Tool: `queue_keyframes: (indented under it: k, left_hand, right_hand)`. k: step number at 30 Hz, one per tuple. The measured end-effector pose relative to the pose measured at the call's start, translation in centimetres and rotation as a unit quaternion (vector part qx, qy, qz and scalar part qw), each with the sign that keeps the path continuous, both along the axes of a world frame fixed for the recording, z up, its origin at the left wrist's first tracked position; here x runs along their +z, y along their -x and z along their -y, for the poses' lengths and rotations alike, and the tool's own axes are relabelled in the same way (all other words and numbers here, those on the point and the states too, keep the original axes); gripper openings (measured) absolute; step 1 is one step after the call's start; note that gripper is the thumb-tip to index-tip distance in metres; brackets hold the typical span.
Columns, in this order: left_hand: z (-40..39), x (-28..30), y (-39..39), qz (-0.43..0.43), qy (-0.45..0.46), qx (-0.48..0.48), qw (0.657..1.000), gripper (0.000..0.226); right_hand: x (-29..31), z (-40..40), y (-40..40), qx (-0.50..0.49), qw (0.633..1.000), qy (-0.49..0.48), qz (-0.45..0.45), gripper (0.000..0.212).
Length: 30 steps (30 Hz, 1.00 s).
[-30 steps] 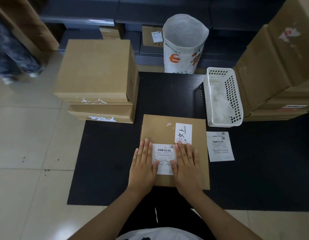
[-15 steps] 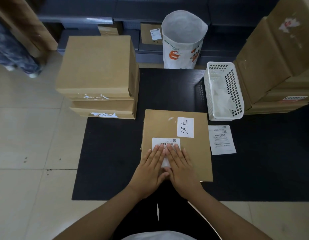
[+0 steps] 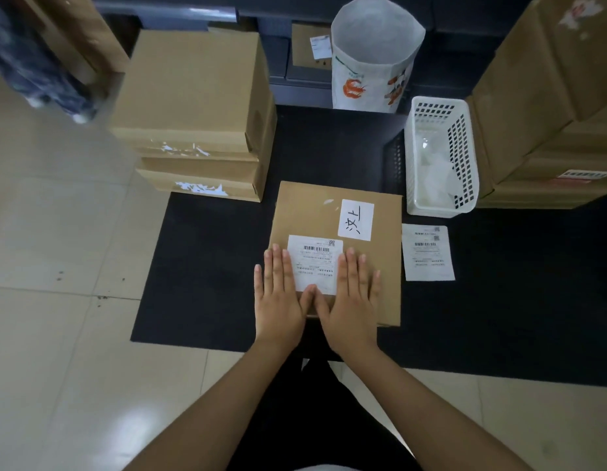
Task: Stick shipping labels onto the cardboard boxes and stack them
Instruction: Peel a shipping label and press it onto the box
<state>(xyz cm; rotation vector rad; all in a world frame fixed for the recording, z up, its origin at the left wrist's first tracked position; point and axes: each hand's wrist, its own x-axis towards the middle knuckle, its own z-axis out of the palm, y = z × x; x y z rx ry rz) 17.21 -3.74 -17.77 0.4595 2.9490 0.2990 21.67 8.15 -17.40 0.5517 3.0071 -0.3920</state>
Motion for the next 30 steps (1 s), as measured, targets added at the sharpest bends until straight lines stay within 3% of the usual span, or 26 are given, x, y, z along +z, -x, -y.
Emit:
queue_keyframes:
  k: [3,5,7,10,14,22,30]
  left_hand:
    - [0.7,1.1,0.1,0.004,-0.062,-0.031,0.998,0.076]
    - [1.5,1.7,-0.4,-0.010,-0.077,-0.134,0.988,0.073]
    - [2.3,1.3,-1.2,-0.016,-0.062,-0.231,0.971,0.070]
    - [3.1,0.0,-1.3,-0.027,-0.019,-0.253,0.967,0.071]
    - [2.8,-0.1,-1.6,-0.021,0.005,-0.208,0.978,0.071]
    - [1.7,0.4,-3.1,0.031,-0.022,-0.007,0.999,0.070]
    - [1.1,-0.1,-3.5,0.016,-0.078,0.067,0.995,0.072]
  right_hand:
    - [0.0,-0.8,-0.6,0.012,0.999,0.038,-0.015,0.077]
    - [0.2,-1.0,-1.7,0.096,0.994,0.047,-0.039,0.070]
    - [-0.1,-0.8,-2.7,0.197,0.980,0.008,-0.039,0.067]
    - [-0.8,-0.6,-3.0,0.214,0.977,-0.022,-0.014,0.070]
    - [-0.6,-0.7,-2.9,0.177,0.984,-0.024,0.006,0.068]
    - [-0.1,-0.2,-4.0,0.026,0.999,-0.025,0.024,0.083]
    - [-0.3,-0.1,-4.2,0.025,0.999,-0.007,0.022,0.085]
